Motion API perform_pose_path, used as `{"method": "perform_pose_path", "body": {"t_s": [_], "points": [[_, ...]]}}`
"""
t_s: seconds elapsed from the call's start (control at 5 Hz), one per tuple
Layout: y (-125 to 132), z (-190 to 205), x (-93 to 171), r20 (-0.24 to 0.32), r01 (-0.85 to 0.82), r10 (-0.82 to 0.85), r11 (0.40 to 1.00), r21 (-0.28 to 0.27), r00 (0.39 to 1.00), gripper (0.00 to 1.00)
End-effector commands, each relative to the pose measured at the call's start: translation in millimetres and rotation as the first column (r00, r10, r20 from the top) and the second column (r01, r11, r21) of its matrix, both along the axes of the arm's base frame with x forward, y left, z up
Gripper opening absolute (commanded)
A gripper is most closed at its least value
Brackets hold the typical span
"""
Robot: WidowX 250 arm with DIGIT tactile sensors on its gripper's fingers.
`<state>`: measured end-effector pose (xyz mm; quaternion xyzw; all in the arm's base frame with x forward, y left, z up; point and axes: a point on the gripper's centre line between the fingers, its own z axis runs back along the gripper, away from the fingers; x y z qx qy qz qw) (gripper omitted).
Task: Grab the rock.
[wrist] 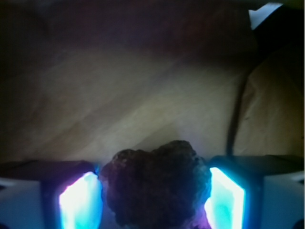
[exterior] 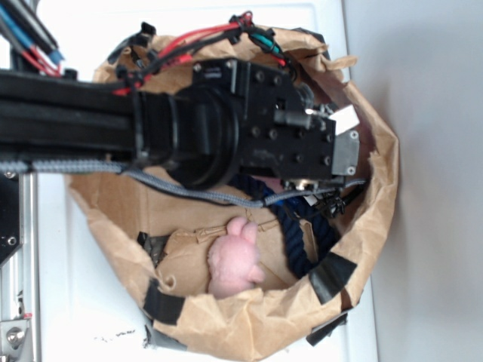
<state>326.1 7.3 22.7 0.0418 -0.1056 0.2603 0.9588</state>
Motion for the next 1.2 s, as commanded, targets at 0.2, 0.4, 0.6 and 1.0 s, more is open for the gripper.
{"method": "perform_pose_path", "body": {"t_s": [0.2,0.4,0.6,1.0], "points": [[-3.9,39.1,-1.7,0.002,0.072,-0.073,0.994,-0.083,0.997,0.00],[-4.8,80.1,-21.3,-0.062,0.184,-0.195,0.971,-0.152,0.979,0.00],[10.9,130.5,-58.1,-0.168,0.323,-0.344,0.936,-0.140,0.924,0.00],[1.5,174.5,-87.7,-0.081,0.390,-0.395,0.918,-0.070,0.915,0.00]]}}
